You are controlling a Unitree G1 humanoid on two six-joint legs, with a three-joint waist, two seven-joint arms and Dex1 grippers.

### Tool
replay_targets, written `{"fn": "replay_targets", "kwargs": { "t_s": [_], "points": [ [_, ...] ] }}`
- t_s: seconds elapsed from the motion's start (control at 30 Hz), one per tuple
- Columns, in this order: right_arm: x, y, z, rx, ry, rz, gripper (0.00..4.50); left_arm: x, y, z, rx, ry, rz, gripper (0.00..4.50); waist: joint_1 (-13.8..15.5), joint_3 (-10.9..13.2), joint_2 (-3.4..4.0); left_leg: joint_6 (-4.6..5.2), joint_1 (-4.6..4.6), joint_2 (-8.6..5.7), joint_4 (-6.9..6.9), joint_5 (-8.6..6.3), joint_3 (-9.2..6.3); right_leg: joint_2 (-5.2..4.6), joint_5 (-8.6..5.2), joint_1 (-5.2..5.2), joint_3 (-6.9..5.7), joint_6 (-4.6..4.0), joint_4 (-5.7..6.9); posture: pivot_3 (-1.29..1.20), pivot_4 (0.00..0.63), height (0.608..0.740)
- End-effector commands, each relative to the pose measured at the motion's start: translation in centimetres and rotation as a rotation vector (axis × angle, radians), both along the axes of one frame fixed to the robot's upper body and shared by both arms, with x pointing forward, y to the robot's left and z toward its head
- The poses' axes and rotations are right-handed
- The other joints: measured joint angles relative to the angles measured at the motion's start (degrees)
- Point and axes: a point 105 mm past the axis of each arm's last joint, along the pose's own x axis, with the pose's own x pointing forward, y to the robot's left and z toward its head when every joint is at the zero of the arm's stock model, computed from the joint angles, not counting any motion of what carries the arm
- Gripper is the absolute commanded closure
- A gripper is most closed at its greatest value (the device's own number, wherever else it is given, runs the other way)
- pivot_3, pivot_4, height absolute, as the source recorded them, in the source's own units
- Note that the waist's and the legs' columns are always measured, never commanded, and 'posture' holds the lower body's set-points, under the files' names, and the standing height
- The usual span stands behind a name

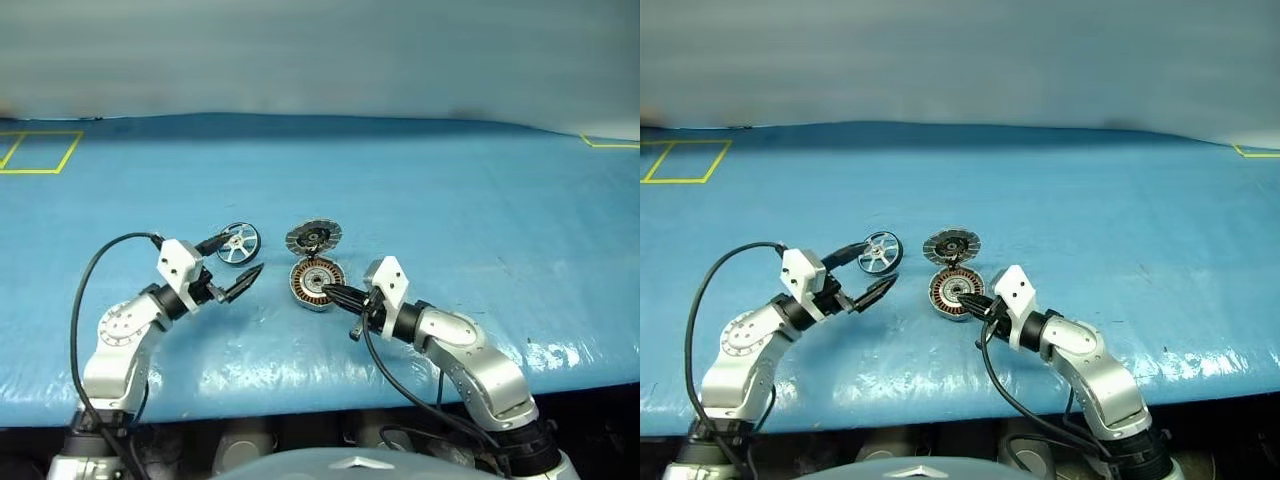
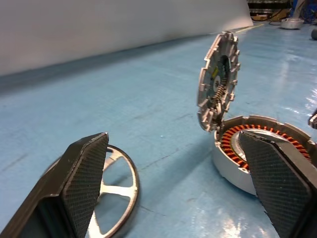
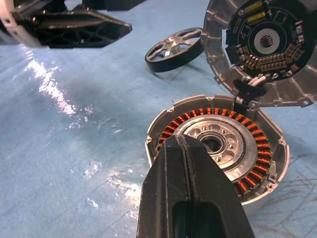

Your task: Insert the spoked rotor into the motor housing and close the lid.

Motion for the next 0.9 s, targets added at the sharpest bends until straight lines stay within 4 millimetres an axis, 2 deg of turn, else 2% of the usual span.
{"fn": "replay_targets", "kwargs": {
  "t_s": [0.03,0.17,0.33,0.47,0.5,0.6,0.7,0.9],
  "points": [
    [-0.6,0.3,1.5,0.01,-0.062,0.021,4.49,1.4,1.4,2.5,0.071,-0.019,-0.003,0.0,-0.03,0.02,-0.02,0.0,-0.01,0.0,0.0,0.0,0.01,0.0,0.0,0.0,0.01,0.0,0.0,0.0,0.15,0.74],
    [-1.0,0.3,2.0,0.002,-0.094,0.043,4.49,2.2,1.6,3.0,0.169,0.056,-0.083,0.0,-0.17,0.03,-0.01,0.02,0.0,-0.04,-0.01,-0.01,0.04,-0.02,0.01,0.02,0.04,0.03,-0.04,0.0,0.15,0.74],
    [-1.4,0.3,1.7,-0.021,-0.119,0.056,4.49,2.8,1.8,1.3,0.363,0.203,-0.196,0.0,-0.16,0.05,-0.02,0.0,0.0,-0.32,-0.05,-0.01,0.06,0.04,-0.01,0.01,0.04,0.04,-0.03,0.0,0.15,0.74],
    [-1.8,0.6,0.9,-0.046,-0.14,0.08,4.49,4.7,2.8,1.2,0.48,0.182,-0.158,0.0,-0.13,0.11,-0.09,-0.02,-0.02,-0.33,-0.05,0.0,0.04,0.05,-0.03,0.0,0.05,0.04,-0.02,0.0,0.15,0.74],
    [-1.7,0.6,0.7,-0.041,-0.136,0.071,4.49,5.3,2.9,1.4,0.494,0.159,-0.14,0.0,-0.1,0.11,-0.1,-0.02,-0.02,-0.34,-0.04,0.0,0.03,0.05,-0.03,0.0,0.05,0.04,-0.02,0.0,0.15,0.74],
    [-1.4,0.6,-0.1,-0.052,-0.129,0.052,4.49,6.5,2.4,2.1,0.392,0.154,-0.106,0.0,-0.09,0.12,-0.13,-0.01,-0.02,-0.36,-0.01,0.01,0.03,0.05,-0.02,0.02,0.07,0.07,-0.01,0.0,0.15,0.74],
    [-1.6,0.9,-0.5,-0.051,-0.118,0.049,4.49,6.1,1.6,1.6,0.41,0.18,-0.182,0.0,-0.15,0.16,-0.2,0.0,-0.06,-0.37,0.02,0.0,0.03,0.04,0.01,0.01,0.09,0.11,-0.01,0.0,0.15,0.74],
    [-1.5,0.7,-1.0,-0.075,-0.11,0.02,4.49,5.8,1.7,0.8,0.437,0.223,-0.2,0.0,-0.16,0.18,-0.21,-0.01,-0.06,-0.35,0.02,0.01,0.04,0.05,-0.02,0.0,0.09,0.13,0.01,0.0,0.15,0.74]
  ]
}}
